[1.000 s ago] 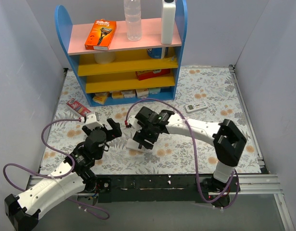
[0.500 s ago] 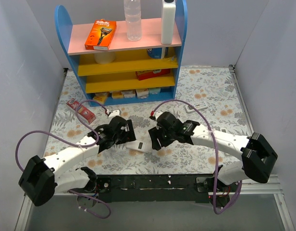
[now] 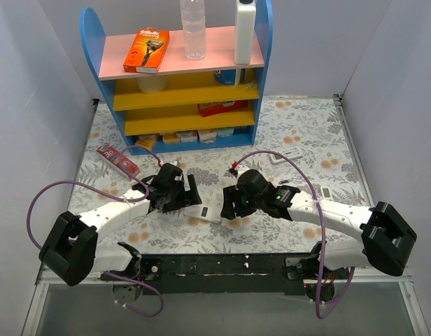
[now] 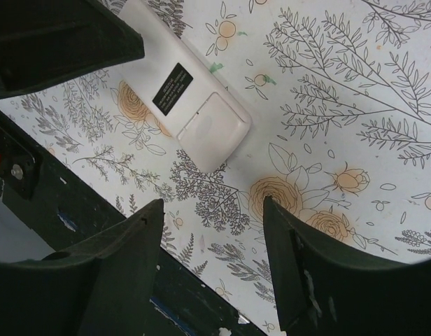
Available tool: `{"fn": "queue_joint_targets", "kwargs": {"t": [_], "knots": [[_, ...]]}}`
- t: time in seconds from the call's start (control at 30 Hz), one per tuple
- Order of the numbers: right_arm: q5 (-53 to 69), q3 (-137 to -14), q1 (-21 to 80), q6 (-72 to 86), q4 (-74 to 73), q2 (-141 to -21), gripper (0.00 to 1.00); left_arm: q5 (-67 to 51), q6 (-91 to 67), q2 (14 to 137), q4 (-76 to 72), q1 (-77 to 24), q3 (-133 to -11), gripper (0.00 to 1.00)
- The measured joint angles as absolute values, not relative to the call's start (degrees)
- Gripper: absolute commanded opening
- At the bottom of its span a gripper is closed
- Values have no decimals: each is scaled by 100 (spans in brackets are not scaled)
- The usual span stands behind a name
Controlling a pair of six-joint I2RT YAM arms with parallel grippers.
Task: Load the batteries into the remote control
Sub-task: Load the battery cover into the remote control.
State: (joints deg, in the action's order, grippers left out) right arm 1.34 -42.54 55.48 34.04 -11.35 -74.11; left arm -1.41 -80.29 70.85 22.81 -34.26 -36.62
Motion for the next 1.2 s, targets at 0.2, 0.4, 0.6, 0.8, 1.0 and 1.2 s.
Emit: {"fn": "queue_joint_targets", "kwargs": {"t": [0.2, 0.4, 0.6, 0.8, 1.0, 1.2], "knots": [[123, -4150, 5520, 3507, -1007, -7345, 65, -410, -8014, 7299, 2106, -3356, -3529, 90], [121, -4134, 5513, 3583, -1004, -7345, 65, -751, -8003, 7472, 1927, -3326, -3524, 88], [-5, -4134, 5509, 3658, -1002, -7347, 63, -1070, -8016, 7406, 1920, -3321, -3454, 85], [-84, -4134, 5509, 3767, -987, -7441, 59, -1317, -8121, 7319, 1940, -3319, -3336, 82], [-180, -4141, 5502, 3774, -989, -7703, 53, -1439, -8189, 7314, 1949, -3317, -3310, 78], [-287, -4359, 5452, 3756, -985, -8084, 50, -1466, -8208, 7314, 1981, -3317, -3299, 68]]}}
